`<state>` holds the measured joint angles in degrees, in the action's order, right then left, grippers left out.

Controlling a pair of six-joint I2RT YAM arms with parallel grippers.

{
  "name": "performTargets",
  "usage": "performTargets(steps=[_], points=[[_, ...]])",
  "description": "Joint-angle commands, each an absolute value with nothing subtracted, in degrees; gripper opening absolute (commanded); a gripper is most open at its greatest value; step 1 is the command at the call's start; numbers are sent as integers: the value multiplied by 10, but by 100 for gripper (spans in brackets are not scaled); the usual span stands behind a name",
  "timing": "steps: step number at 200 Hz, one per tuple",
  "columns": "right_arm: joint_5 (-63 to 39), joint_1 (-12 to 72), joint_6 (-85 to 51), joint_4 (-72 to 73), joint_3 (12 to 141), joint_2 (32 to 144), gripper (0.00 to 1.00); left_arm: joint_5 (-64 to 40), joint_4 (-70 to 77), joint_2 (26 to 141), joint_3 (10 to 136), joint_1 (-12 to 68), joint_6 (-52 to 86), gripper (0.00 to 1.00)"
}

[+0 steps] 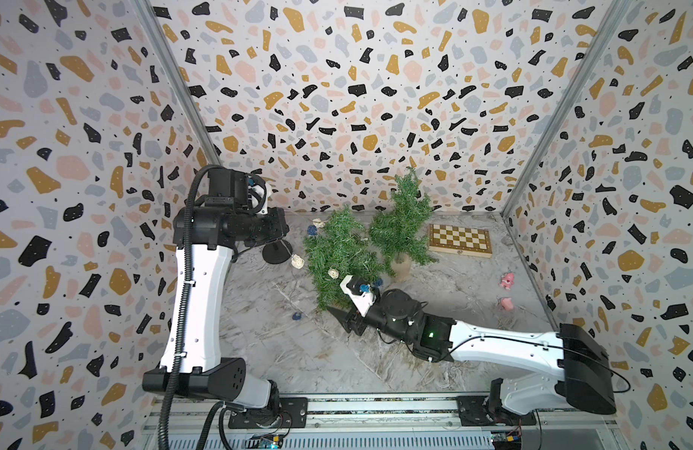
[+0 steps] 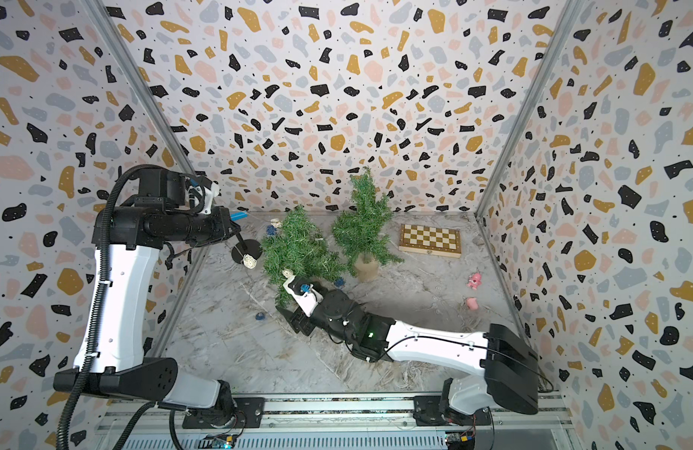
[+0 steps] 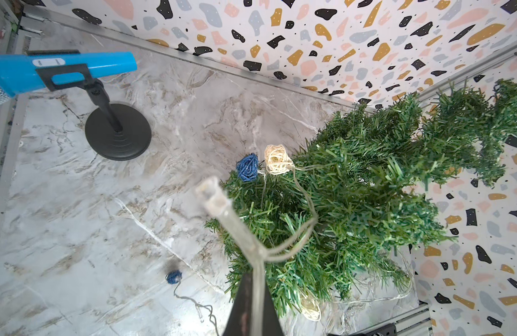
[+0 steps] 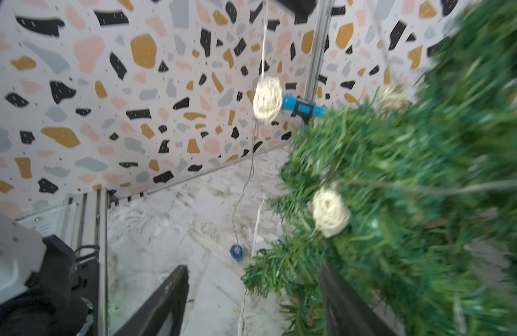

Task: Wrap string light around the christmas tree
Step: Wrap the light string around the Christmas tree.

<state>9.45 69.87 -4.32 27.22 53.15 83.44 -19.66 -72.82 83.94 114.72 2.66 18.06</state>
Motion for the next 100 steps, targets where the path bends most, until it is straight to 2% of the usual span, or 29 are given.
performTargets(steps=[1,40,100], points=[[108,717,-53,421,551,875,70,-211,-722,821,1131,29,194,0],[138,738,-88,524,559,979,70,-225,-710,802,1104,30,204,0],[221,741,-118,477,660,1078,75,-238,-694,792,1089,36,214,0]])
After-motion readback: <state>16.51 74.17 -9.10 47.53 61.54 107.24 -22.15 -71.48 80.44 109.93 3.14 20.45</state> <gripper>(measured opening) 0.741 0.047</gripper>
